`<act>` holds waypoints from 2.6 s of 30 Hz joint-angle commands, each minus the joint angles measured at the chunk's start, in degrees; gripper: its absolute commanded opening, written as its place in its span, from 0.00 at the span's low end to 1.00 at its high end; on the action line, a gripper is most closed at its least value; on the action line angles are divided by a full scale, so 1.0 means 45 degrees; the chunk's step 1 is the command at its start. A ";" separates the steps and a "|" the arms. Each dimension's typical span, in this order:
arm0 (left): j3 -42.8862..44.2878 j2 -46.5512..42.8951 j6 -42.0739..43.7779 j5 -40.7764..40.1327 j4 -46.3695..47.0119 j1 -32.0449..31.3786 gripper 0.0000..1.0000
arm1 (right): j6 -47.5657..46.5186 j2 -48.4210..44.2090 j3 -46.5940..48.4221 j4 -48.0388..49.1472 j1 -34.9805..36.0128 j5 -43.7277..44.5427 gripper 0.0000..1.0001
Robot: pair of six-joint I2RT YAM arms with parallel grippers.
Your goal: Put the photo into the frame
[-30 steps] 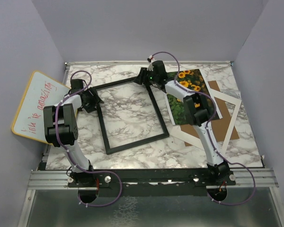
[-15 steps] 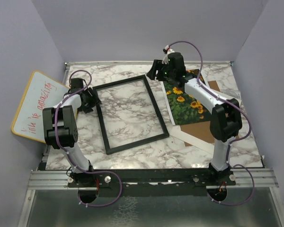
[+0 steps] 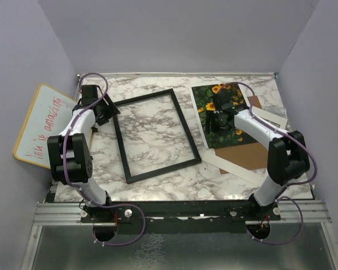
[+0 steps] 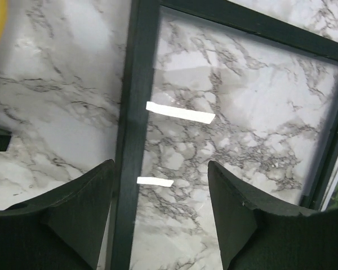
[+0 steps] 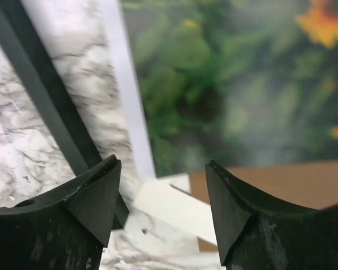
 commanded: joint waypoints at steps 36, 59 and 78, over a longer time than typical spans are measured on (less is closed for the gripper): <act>0.7786 0.7394 -0.0018 0.2956 0.1034 -1.3318 0.60 | 0.3939 -0.5951 -0.8471 0.0421 -1.3205 -0.2239 0.91; 0.8637 0.9564 -0.0189 0.0282 -0.0021 -1.4377 0.54 | 0.3230 -0.7525 -1.0143 0.0775 -1.3265 -0.8623 0.90; 0.8923 0.9597 0.0280 0.1872 -0.0520 -1.3623 0.53 | 0.2848 -0.9420 -1.1532 0.1092 -1.3265 -1.0779 0.89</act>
